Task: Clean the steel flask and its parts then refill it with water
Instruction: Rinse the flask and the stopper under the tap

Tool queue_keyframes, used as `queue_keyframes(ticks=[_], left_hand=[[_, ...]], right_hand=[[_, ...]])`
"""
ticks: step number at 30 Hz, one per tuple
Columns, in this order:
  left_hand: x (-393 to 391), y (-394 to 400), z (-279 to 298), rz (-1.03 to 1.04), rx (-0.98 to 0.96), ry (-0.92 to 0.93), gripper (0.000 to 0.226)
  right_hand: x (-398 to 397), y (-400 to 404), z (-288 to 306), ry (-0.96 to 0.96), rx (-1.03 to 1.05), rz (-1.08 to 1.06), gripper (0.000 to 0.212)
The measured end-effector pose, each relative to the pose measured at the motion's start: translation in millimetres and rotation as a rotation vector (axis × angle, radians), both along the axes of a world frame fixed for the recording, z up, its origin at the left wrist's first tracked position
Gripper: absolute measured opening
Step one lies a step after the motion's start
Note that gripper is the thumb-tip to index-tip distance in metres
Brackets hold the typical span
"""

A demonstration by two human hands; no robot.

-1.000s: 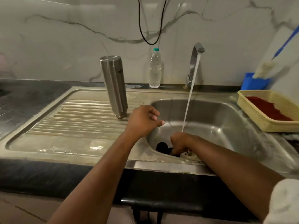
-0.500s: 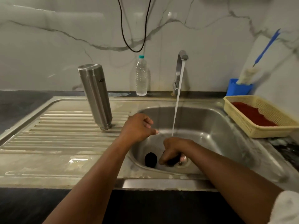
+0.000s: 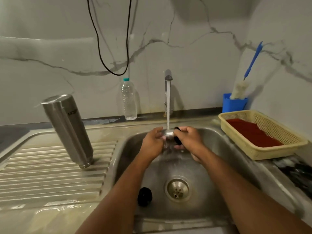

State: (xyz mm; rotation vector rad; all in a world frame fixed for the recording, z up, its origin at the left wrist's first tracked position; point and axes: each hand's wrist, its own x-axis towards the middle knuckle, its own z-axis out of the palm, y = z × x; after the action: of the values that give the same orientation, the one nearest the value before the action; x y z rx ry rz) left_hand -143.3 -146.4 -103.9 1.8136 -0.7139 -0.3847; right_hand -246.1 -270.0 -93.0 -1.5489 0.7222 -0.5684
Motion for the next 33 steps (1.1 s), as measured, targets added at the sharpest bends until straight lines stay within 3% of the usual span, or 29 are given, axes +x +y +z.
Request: queue_keyframes(ticks=[7,12,15,19,22,25,28,33], left_hand=[[5.4,-2.8,-14.4,-0.077,-0.151,0.018,0.06],[0.7,-6.0,-7.9,-0.048,-0.168,-0.038,0.059],[0.9,-4.8,-8.3,-0.046,-0.18,0.007,0.054],[4.9,-4.9,-12.6,-0.016,-0.235,0.092,0.046],[4.6,-5.9,-12.9,0.005,-0.281,0.083,0.025],[3.3,-7.0,-13.3,-0.005,-0.282,0.091,0.051],[5.7,-8.9,-13.6,-0.039,-0.263,0.062,0.051],[10.7,-4.9,-9.5,-0.043,-0.308,0.059,0.045]], right_hand=[[14.6,4.9,-3.8,-0.059,0.22,0.102,0.031],[11.7,2.3,-3.0,-0.014,0.163,0.143,0.036],[8.0,-0.4,-2.3,-0.092,0.113,0.185,0.025],[3.1,-3.2,-1.7,-0.091,0.013,0.284,0.063],[4.8,-6.0,-2.2,-0.104,0.066,0.274,0.061],[5.6,-6.1,-1.6,-0.115,0.17,0.254,0.057],[2.3,-5.4,4.0,-0.144,0.345,0.263,0.041],[4.2,-3.6,2.9,-0.135,0.385,0.278,0.066]])
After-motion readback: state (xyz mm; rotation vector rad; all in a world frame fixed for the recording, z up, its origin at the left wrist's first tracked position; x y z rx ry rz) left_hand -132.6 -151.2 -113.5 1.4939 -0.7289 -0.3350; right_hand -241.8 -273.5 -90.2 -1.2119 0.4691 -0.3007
